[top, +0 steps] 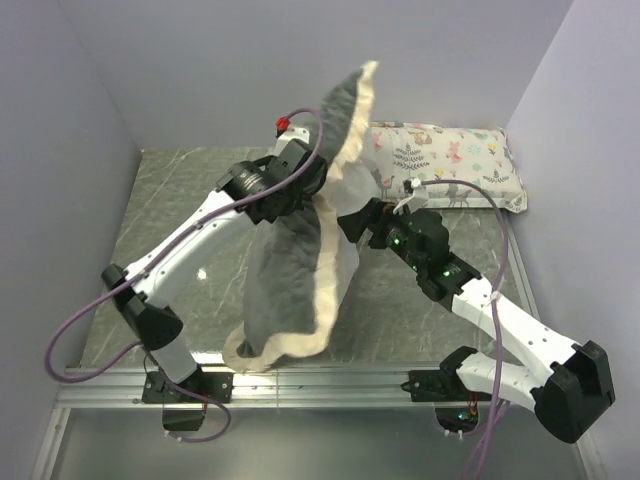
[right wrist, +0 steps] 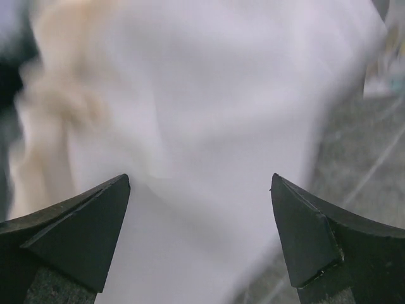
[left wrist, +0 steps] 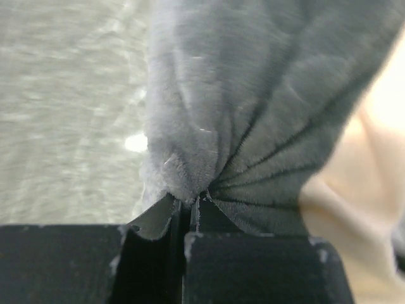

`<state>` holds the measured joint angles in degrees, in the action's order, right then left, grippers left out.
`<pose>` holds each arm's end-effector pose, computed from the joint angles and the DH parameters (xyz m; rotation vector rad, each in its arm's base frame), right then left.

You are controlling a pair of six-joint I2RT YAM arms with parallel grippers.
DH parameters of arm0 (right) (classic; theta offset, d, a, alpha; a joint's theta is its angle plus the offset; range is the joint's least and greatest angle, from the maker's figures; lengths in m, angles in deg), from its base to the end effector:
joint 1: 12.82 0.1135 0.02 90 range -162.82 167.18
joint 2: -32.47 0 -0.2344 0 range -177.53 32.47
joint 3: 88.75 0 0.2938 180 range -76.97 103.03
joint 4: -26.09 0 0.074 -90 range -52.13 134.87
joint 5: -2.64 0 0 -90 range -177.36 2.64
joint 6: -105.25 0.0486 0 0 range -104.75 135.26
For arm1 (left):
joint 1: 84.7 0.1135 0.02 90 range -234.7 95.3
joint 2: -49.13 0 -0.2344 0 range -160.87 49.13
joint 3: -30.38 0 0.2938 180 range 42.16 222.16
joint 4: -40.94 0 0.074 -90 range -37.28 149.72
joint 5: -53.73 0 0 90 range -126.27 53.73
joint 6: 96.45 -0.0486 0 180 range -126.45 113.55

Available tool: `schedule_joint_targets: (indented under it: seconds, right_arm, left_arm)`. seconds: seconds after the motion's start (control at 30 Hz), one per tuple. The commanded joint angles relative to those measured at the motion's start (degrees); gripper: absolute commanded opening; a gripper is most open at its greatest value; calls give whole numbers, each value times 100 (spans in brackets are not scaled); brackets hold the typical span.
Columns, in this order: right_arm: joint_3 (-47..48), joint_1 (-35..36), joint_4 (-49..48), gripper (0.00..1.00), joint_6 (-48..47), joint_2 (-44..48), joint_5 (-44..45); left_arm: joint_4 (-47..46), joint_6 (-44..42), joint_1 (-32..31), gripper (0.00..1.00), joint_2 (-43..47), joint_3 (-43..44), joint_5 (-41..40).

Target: Remove the pillowcase from the pillow

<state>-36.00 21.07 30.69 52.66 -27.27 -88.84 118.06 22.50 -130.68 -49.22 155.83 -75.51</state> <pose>0.2596 0.1759 0.2556 0.0377 1.8672 0.9075 0.2913 -0.2572 0.3937 0.0434 2.2090 0.1351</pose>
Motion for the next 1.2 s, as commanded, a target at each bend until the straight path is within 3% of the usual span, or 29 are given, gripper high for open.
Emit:
schedule_joint_targets:
  seconds: [0.0, 0.17, 0.27, 0.37, 0.83, 1.0, 1.17]
  right_arm:
    - [543, 39, -126, 99, -339, 24, 480]
    - [710, 30, -292, 100, -445, -168, 684]
    - [667, 30, -494, 100, -497, -397, 806]
    - [509, 39, -696, 100, -698, -477, 973]
    - [-1978, 39, -4183, 96, -1078, -458, -634]
    - [-2146, 65, -4862, 96, -1078, -1003, -1064]
    - [-1830, 162, -5039, 90, -1078, -1627, -1424]
  left_arm:
    - [-388, -240, 54, 0, 1138, -431, 398]
    - [-1258, -390, 659, 0, 1739, -1625, 1541]
    - [-1655, -530, 940, 0, 2021, -2066, 2373]
    - [-1656, -671, 1134, 0, 2056, -2112, 2693]
    - [-1524, -733, 1205, 0, 1916, -1840, 2984]
    - [-1489, -742, 1214, 0, 1819, -1699, 2975]
    - [-1480, -733, 1205, 0, 1714, -1541, 2888]
